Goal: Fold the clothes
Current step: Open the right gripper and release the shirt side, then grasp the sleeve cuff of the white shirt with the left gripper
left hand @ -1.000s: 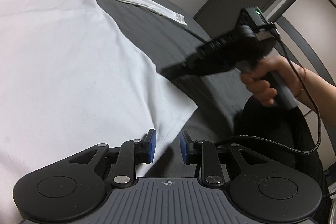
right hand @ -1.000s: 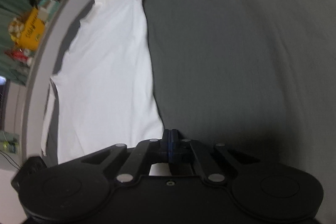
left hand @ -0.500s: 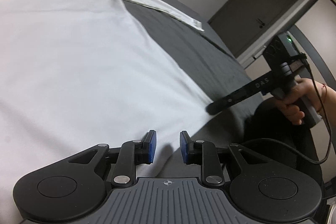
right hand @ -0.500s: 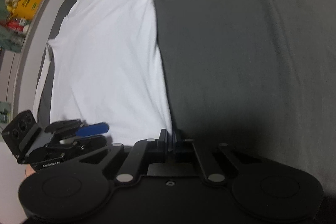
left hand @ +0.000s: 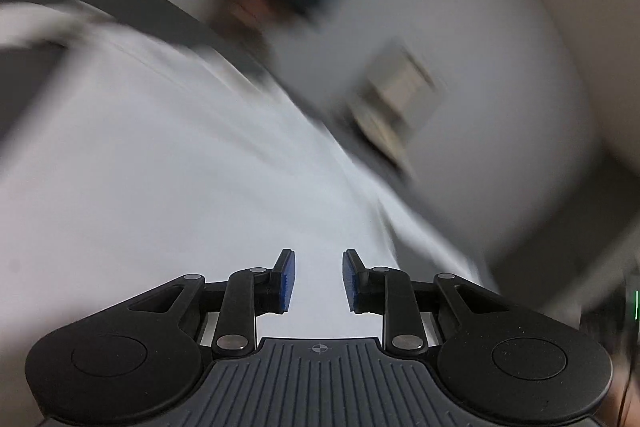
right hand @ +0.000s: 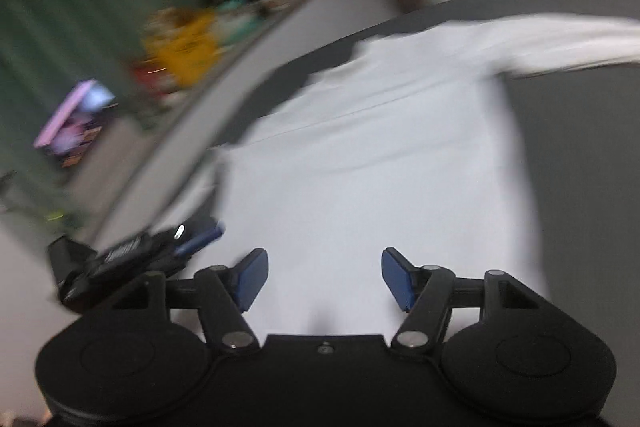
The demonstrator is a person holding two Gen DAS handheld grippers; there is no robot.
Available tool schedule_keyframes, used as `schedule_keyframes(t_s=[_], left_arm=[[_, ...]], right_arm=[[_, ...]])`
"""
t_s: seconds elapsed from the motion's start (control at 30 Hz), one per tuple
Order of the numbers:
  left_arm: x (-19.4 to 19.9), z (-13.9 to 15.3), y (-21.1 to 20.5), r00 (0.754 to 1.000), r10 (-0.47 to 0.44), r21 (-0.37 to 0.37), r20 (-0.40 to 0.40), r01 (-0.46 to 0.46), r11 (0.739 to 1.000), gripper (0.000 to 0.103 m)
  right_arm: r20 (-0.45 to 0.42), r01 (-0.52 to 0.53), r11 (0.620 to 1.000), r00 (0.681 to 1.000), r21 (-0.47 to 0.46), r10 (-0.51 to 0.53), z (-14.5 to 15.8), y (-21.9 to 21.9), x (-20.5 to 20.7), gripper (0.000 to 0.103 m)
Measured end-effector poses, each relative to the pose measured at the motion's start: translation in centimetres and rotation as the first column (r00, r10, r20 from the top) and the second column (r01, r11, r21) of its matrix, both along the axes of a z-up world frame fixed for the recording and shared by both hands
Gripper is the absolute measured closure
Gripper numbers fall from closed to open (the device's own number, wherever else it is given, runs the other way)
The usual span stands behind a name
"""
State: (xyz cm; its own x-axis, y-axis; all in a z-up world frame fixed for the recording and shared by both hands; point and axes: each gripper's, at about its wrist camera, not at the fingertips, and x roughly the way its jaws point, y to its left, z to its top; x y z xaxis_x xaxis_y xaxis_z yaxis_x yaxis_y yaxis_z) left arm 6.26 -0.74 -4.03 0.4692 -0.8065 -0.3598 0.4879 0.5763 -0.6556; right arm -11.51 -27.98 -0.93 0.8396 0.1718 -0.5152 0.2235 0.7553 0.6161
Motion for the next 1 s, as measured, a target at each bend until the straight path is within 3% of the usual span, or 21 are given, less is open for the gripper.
schedule_keyframes(t_s=[0.03,0.1,0.13,0.17,0.2,0.23,0.33,0.53,0.63,0.67,0.73,0.77,0.8,0.87,0.93,1.0], left_arm=[[0.3,0.0,1.8,0.996,0.092,-0.006,-0.002,-0.092,0.996,0.077],[1.0,0.1,6.0,0.964,0.266,0.002,0.001,-0.266,0.964,0.076],[1.6,0.1,8.2,0.94,0.342,0.022,0.009,-0.342,0.939,0.067],[2.2,-0.1,10.5,0.91,0.414,0.045,0.02,-0.415,0.909,0.022],[2.8,-0.2,12.8,0.875,0.483,0.066,0.032,-0.484,0.872,0.0],[3.4,-0.3,15.1,0.835,0.549,0.087,0.046,-0.551,0.83,0.0],[6.1,-1.8,21.1,0.748,0.663,0.091,-0.018,-0.659,0.747,0.0],[11.9,-4.9,26.5,0.627,0.774,0.144,-0.082,-0.761,0.632,0.0],[14.6,-6.6,27.0,0.634,0.76,0.152,-0.141,-0.745,0.65,0.002],[15.2,-6.9,26.6,0.647,0.749,0.147,-0.141,-0.734,0.663,0.005],[16.4,-7.3,25.5,0.675,0.724,0.147,-0.143,-0.709,0.69,0.041],[17.0,-7.6,25.0,0.685,0.712,0.158,-0.153,-0.694,0.702,0.08],[17.7,-7.9,24.4,0.695,0.7,0.169,-0.163,-0.679,0.714,0.095],[19.0,-8.5,23.3,0.715,0.675,0.19,-0.183,-0.648,0.737,0.099],[18.9,-8.0,23.2,0.698,0.694,0.171,-0.177,-0.673,0.72,0.1],[18.1,-6.1,23.2,0.694,0.717,0.113,-0.06,-0.709,0.696,0.1]], right_arm=[[0.03,-0.057,0.998,0.998,0.02,0.056,-0.8,0.8,1.6,0.041],[0.055,-0.164,0.986,0.985,0.033,0.162,-2.5,2.4,4.4,0.041],[0.057,-0.203,0.978,0.978,0.05,0.201,-3.3,2.9,5.1,0.041],[0.059,-0.242,0.968,0.969,0.066,0.239,-4.2,3.4,5.8,0.041],[0.063,-0.28,0.957,0.959,0.082,0.275,-5.0,3.8,6.4,0.041],[0.071,-0.305,0.948,0.952,0.094,0.299,-5.6,4.0,6.1,0.041],[0.065,-0.351,0.928,0.936,0.122,0.345,-7.1,4.3,5.2,0.039],[0.089,-0.338,0.925,0.941,0.172,0.327,-7.5,2.5,4.8,0.036],[0.094,-0.337,0.926,0.941,0.171,0.325,-7.7,2.9,5.4,0.036],[0.095,-0.338,0.926,0.941,0.168,0.326,-7.8,3.1,5.7,0.036],[0.096,-0.342,0.927,0.939,0.154,0.33,-7.7,3.4,5.9,0.035],[0.098,-0.344,0.927,0.938,0.148,0.332,-7.6,3.5,6.0,0.035],[0.1,-0.347,0.927,0.937,0.143,0.335,-7.6,3.5,5.9,0.034],[0.104,-0.35,0.926,0.935,0.138,0.338,-7.6,3.5,5.8,0.034],[0.106,-0.352,0.926,0.935,0.137,0.34,-7.6,3.6,5.9,0.033],[0.105,-0.352,0.926,0.935,0.135,0.34,-7.6,3.7,5.9,0.033]])
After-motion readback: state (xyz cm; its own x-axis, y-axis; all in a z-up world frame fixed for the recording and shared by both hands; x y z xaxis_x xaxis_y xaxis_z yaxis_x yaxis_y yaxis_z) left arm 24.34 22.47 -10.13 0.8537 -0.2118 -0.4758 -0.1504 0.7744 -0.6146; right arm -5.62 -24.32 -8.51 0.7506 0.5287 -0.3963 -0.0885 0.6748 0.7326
